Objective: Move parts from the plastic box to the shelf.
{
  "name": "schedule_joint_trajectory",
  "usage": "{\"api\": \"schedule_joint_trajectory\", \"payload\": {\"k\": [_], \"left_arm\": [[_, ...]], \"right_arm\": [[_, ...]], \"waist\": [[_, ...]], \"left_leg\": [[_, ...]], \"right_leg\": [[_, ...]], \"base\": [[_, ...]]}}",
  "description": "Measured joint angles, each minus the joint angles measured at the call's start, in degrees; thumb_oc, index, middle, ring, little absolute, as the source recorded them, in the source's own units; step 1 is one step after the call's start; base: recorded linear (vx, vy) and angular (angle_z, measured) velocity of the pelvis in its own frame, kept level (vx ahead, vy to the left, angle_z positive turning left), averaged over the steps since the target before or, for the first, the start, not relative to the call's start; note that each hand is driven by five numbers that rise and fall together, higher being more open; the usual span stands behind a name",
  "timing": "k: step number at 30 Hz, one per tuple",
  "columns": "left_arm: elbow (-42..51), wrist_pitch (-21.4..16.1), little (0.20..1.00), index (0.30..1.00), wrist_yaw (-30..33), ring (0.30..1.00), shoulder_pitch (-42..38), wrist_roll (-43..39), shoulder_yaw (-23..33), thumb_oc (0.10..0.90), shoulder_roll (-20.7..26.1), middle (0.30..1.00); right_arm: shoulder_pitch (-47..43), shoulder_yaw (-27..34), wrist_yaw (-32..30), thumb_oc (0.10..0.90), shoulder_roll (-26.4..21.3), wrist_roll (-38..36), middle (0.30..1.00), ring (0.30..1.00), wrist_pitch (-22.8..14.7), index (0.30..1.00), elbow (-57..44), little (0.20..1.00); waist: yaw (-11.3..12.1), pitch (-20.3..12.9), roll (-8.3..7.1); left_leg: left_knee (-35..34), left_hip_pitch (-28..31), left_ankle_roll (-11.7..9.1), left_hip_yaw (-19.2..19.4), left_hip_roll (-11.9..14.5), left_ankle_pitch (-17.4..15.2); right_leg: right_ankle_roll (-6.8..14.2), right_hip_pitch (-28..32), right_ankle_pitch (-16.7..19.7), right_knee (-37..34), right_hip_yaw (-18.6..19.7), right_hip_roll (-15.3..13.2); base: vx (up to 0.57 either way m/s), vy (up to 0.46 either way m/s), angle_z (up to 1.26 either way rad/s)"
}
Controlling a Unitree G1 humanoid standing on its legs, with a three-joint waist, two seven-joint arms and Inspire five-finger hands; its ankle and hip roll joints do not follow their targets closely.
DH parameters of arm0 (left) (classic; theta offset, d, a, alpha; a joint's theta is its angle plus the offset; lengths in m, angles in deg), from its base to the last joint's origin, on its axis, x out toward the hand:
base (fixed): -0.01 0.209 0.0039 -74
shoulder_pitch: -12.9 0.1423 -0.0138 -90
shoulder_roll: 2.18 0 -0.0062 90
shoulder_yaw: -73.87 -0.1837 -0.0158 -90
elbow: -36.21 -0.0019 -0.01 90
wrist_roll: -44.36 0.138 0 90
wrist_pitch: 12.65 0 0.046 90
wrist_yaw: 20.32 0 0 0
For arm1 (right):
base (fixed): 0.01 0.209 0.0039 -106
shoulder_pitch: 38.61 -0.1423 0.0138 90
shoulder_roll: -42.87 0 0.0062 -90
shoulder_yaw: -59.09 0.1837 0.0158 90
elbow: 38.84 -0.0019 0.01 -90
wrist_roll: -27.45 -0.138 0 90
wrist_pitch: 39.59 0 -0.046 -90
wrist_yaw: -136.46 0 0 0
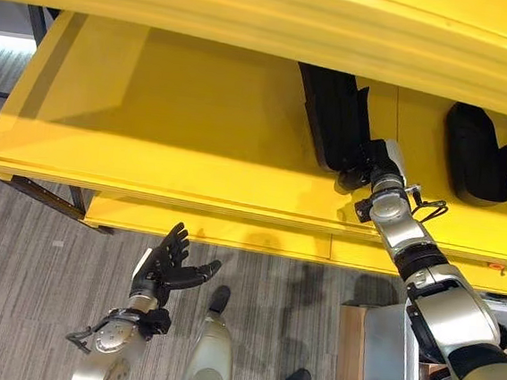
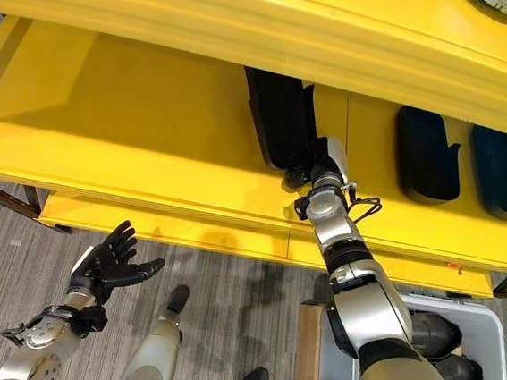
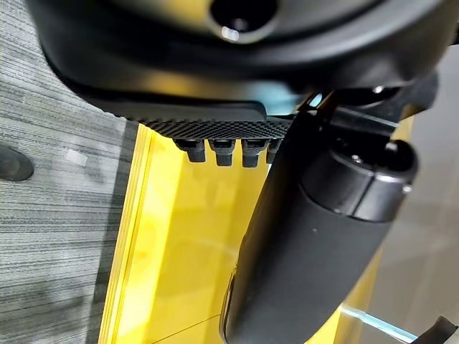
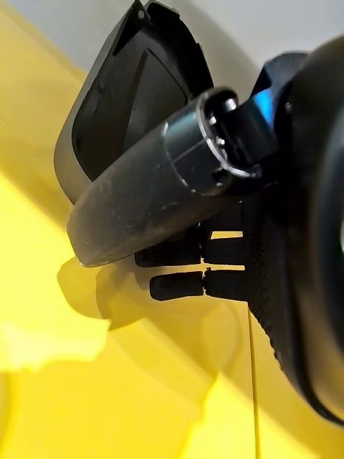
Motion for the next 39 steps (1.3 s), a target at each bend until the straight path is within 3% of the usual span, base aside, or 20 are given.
{"api": "schedule_joint_trajectory", "payload": {"k": [8, 11, 35, 36, 37, 38, 39], "left_arm": [[0.00, 0.01, 1.000, 1.000, 1.12, 1.000, 0.07, 0.00, 0.04, 0.900, 0.07, 1.000], [-0.01, 0.02, 1.000, 1.000, 1.88, 1.000, 0.05, 0.00, 0.04, 0.900, 0.07, 1.000], [-0.01, 0.05, 1.000, 1.000, 2.29, 1.000, 0.02, 0.01, 0.03, 0.900, 0.07, 1.000], [-0.01, 0.05, 1.000, 1.000, 2.31, 1.000, 0.02, 0.00, 0.03, 0.900, 0.07, 1.000], [-0.01, 0.05, 1.000, 1.000, 2.35, 1.000, 0.03, 0.01, 0.02, 0.900, 0.07, 1.000], [-0.01, 0.05, 1.000, 1.000, 2.37, 1.000, 0.01, 0.00, 0.02, 0.900, 0.07, 1.000], [-0.01, 0.05, 1.000, 1.000, 2.41, 1.000, -0.02, 0.01, 0.03, 0.900, 0.07, 1.000]], "right_arm": [[-0.06, 1.57, -1.00, 0.400, 1.60, -2.07, 0.300, 0.300, 0.40, 0.300, 0.20, 0.300], [-2.39, 3.70, -1.53, 0.400, 3.00, -4.30, 0.300, 0.300, 0.45, 0.300, 4.90, 0.300], [-3.40, 3.81, -2.41, 0.400, 3.73, -6.23, 0.300, 0.300, 0.62, 0.300, 6.43, 0.300], [-3.41, 3.81, -2.43, 0.476, 3.81, -6.23, 0.407, 0.407, 0.61, 0.407, 6.43, 0.407], [-3.42, 3.80, -2.43, 0.741, 3.89, -6.23, 0.778, 0.778, 0.61, 0.778, 6.43, 0.778], [-3.42, 3.80, -2.44, 0.900, 3.95, -6.24, 1.000, 1.000, 0.61, 1.000, 6.43, 1.000], [-3.44, 3.80, -2.46, 0.900, 4.07, -6.45, 1.000, 1.000, 0.60, 1.000, 6.41, 1.000]], "waist": [[-0.95, 0.22, -0.45], [-0.92, 0.22, -0.45], [-0.88, 0.22, -0.45], [-0.88, 0.22, -0.45], [-0.88, 0.22, -0.45], [-0.88, 0.22, -0.45], [-0.89, 0.22, -0.45]], "left_leg": [[0.71, -0.40, 0.48, 0.06, 0.07, -0.47], [0.80, -0.43, 0.40, 0.10, 0.09, -0.44], [1.35, -0.61, 0.32, 0.08, 0.08, -0.50], [1.37, -0.61, 0.33, 0.08, 0.08, -0.50], [1.39, -0.61, 0.33, 0.08, 0.08, -0.50], [1.40, -0.62, 0.33, 0.08, 0.08, -0.50], [1.40, -0.61, 0.33, 0.08, 0.08, -0.50]], "right_leg": [[-0.13, -0.25, 0.08, 0.29, 0.27, -0.04], [-0.13, -0.26, 0.09, 0.30, 0.30, -0.02], [-0.14, -0.25, 0.10, 0.52, 0.36, -0.04], [-0.14, -0.25, 0.11, 0.53, 0.37, -0.04], [-0.14, -0.25, 0.11, 0.54, 0.38, -0.04], [-0.14, -0.25, 0.11, 0.55, 0.38, -0.04], [-0.14, -0.25, 0.11, 0.55, 0.39, -0.05]], "base": [[0.00, 0.000, 0.00], [0.00, 0.000, 0.00], [0.00, 0.000, 0.00], [0.00, 0.000, 0.00], [0.00, 0.000, 0.00], [0.00, 0.000, 0.00], [0.00, 0.000, 0.00]]}}
